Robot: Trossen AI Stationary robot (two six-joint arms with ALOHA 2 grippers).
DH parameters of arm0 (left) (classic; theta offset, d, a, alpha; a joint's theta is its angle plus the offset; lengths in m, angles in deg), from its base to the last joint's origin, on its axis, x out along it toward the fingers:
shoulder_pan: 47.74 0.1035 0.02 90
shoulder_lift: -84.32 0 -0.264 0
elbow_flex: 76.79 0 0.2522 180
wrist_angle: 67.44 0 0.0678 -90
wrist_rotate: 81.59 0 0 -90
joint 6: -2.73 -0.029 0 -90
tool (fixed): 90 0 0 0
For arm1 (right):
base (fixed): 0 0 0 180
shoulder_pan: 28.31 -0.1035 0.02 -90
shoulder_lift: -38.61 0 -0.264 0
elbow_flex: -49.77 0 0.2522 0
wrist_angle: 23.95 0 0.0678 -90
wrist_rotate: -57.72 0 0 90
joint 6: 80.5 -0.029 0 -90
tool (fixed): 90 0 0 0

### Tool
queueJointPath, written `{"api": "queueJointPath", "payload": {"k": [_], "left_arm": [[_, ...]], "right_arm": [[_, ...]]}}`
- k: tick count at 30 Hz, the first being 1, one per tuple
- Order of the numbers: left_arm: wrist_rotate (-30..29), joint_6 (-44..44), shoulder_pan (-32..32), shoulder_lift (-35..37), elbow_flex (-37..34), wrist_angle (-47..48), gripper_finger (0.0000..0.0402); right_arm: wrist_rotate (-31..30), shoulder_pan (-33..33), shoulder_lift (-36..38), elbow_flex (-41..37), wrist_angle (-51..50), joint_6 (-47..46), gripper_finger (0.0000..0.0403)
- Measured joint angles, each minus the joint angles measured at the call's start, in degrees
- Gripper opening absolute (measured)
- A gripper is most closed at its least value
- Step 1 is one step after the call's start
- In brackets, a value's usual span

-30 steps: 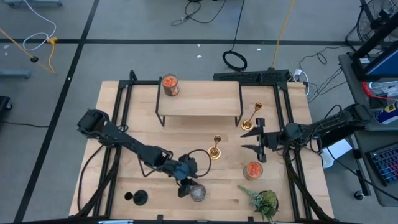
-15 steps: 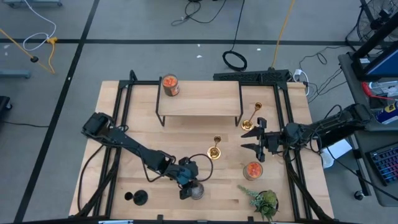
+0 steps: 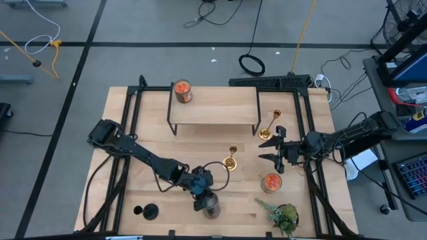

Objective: Pick & Place candle stick holders
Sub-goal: Put the brown candle on the shelf

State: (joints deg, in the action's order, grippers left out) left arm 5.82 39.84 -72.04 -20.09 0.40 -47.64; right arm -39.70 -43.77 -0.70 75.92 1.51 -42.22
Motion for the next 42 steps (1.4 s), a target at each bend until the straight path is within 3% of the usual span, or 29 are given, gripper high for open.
{"api": "queueJointPath", "payload": {"k": [7,13,20,28,38,42], "left_arm": [[-2.62,-2.38,2.04,3.62,3.06,7.80,0.0009],[-10.16,-6.76,4.40,7.20,14.48,30.36,0.0006],[-16.26,-12.23,12.18,7.76,30.83,50.86,0.0007],[-17.24,-21.28,25.36,7.77,40.24,54.71,0.0007],[-17.18,-30.57,43.46,7.48,40.99,48.51,0.0010],[-14.14,-30.96,47.91,6.86,40.99,45.80,0.0005]], "right_arm": [[0.02,0.00,0.01,0.00,-0.21,-1.70,0.0178],[0.09,0.00,0.00,0.00,0.01,-3.24,0.0178],[0.13,0.00,0.02,0.00,0.44,-7.57,0.0178],[0.11,0.00,0.00,0.00,0.44,-10.80,0.0178],[0.09,0.00,0.00,0.00,0.46,-13.69,0.0178],[0.07,0.00,0.02,0.00,0.45,-13.77,0.0178]]}}
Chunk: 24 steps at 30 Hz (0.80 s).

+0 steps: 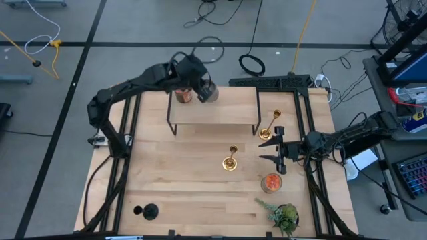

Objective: Pick & Place candle stick holders
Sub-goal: Put the brown candle on the shelf

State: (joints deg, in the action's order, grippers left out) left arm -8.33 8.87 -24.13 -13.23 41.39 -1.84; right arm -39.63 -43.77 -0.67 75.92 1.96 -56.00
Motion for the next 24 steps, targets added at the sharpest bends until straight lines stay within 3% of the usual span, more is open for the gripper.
{"api": "queueJointPath", "payload": {"k": [24], "left_arm": [[4.46,0.47,4.18,-6.80,-0.07,-1.50,0.0010]], "right_arm": [[-0.04,0.00,-0.02,0.00,-0.02,0.20,0.0178]]}}
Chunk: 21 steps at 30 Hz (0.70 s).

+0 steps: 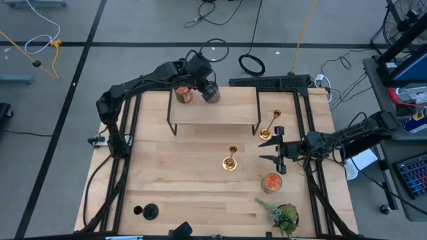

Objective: Pick & Place candle stick holders
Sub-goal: Put the brown candle on the shelf

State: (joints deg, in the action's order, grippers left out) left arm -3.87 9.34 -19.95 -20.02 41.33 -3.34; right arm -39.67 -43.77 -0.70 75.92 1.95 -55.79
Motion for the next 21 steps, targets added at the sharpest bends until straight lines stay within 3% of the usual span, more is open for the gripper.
{"api": "queueJointPath", "payload": {"k": [4,11,21], "left_arm": [[0.43,-0.08,-0.06,-0.50,0.00,-1.89,0.0008],[0.35,-0.51,-0.06,-1.04,0.09,-1.97,0.0051],[0.29,-2.69,-0.06,-1.06,0.09,-3.91,0.0075]], "right_arm": [[0.00,0.00,0.00,0.00,0.00,0.00,0.0178],[0.00,0.00,0.00,0.00,0.00,0.00,0.0178],[0.00,-0.01,0.00,0.00,0.00,0.00,0.0178]]}}
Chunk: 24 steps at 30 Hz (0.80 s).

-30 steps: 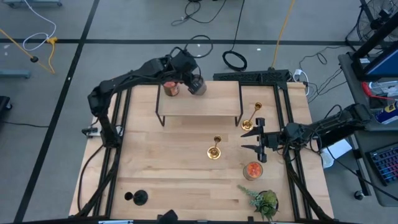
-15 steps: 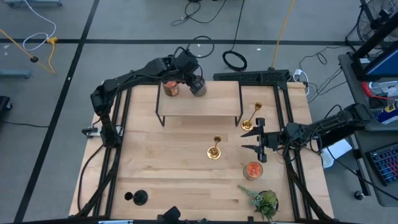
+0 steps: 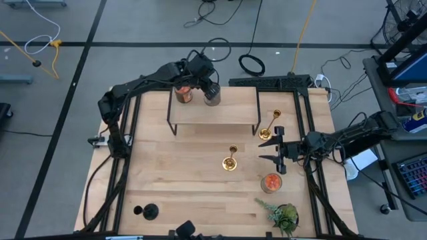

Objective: Pick & Place candle stick holders
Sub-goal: Put the brown candle on the shelf, then put the orange candle on the shelf

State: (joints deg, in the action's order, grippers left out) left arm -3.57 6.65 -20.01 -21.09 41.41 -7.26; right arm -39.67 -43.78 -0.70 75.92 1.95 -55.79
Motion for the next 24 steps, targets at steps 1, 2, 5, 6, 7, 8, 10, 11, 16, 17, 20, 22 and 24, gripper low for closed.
{"api": "queueJointPath", "payload": {"k": [1,2,5,6,7,8,10,11,16,17,20,22,24], "left_arm": [[-0.01,-0.05,-0.05,0.15,0.00,0.03,0.0077],[-0.01,-0.27,-0.18,0.43,0.00,0.03,0.0080],[-0.01,-0.68,-0.26,2.10,0.00,0.18,0.0087],[-0.01,-0.68,-0.32,2.63,0.00,0.08,0.0089],[-0.01,-0.69,-0.44,3.22,0.00,0.00,0.0091],[-0.01,-0.72,-0.44,3.87,0.00,0.03,0.0093],[0.01,-0.72,-0.57,5.14,-0.02,0.11,0.0100],[0.00,-0.72,-0.81,6.00,-0.02,0.11,0.0103],[0.05,-1.81,-2.94,11.24,-0.02,0.38,0.0107],[0.05,-2.42,-3.64,12.32,-0.02,0.49,0.0106],[0.06,-2.54,-6.04,16.21,-0.02,1.38,0.0102],[0.06,-3.19,-8.02,18.75,-0.02,2.62,0.0098],[0.01,-5.07,-9.91,21.00,-0.02,4.88,0.0095]], "right_arm": [[0.00,0.01,0.00,0.00,0.00,0.00,0.0178],[0.00,0.01,0.00,0.00,0.00,-0.02,0.0178],[0.00,0.01,0.00,0.00,0.00,-0.29,0.0178],[0.00,0.01,0.00,0.00,0.00,-1.10,0.0178],[-0.01,0.00,0.00,0.00,0.00,-2.42,0.0178],[0.00,0.01,0.00,0.00,0.00,-4.03,0.0178],[-0.02,0.01,0.00,0.00,0.00,-7.31,0.0178],[-0.02,0.01,0.00,0.00,0.00,-8.91,0.0178],[-0.07,0.01,0.00,0.00,-0.03,-12.02,0.0178],[-0.26,0.01,0.01,0.00,-0.04,-12.80,0.0178],[-0.29,0.01,0.02,0.38,-1.65,-14.31,0.0178],[-0.30,0.01,-0.02,3.00,-6.71,-15.28,0.0178],[-1.20,0.00,-0.21,7.50,-15.01,-16.67,0.0178]]}}
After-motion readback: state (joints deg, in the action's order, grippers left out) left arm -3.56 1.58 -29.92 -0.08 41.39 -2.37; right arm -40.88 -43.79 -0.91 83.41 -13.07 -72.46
